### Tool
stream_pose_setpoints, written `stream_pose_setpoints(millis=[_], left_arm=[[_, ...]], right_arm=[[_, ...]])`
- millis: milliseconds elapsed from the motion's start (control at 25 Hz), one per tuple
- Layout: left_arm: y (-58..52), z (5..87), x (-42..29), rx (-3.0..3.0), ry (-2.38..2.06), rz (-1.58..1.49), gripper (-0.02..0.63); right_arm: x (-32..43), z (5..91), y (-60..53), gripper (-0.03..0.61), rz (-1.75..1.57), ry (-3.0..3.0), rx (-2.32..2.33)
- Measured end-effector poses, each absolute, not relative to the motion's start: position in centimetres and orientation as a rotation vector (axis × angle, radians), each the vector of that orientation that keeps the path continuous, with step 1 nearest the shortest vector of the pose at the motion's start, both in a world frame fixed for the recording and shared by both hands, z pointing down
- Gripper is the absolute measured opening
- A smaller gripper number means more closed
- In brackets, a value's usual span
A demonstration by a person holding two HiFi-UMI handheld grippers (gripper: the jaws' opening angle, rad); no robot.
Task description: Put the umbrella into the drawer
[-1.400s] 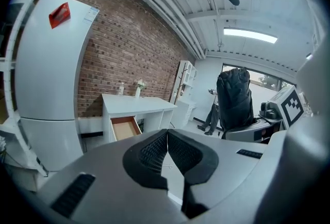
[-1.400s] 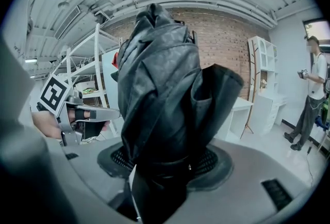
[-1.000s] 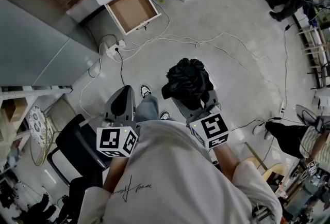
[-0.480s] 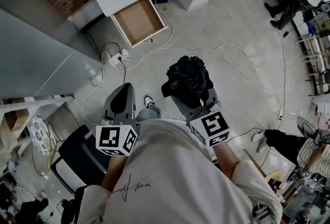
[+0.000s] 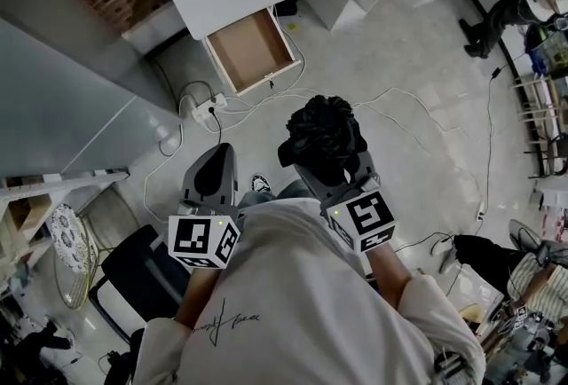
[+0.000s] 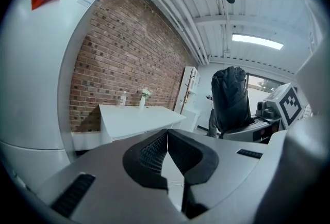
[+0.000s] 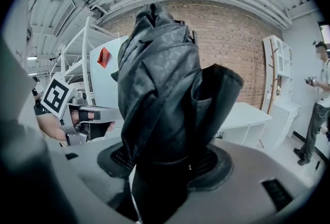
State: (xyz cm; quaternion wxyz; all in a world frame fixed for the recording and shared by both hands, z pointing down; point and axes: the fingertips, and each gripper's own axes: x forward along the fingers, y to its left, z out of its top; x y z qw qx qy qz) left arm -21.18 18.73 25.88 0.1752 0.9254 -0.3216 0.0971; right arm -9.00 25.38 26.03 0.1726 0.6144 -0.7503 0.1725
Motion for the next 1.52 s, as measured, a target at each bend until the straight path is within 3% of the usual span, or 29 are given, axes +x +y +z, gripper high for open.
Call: stream_pose_setpoints(millis=[560, 1200, 1520], left_arm=[[13.9, 26.0, -19.7, 2.574, -1.041, 0.265, 0.018], [5.8, 25.9, -9.0, 2.399, -1.342, 0.317, 0.017], [5.5, 27.9, -4.6, 2.223, -1.198, 0.203, 0.017]], right_arm=[[-5.6, 25.9, 19.6, 0.284, 0.442, -2.174, 1.726], [5.7, 26.1, 8.6, 0.284, 0.391, -2.363, 1.416], [8.9, 27.3, 6.3, 0.284, 0.377, -2.444, 1.248]])
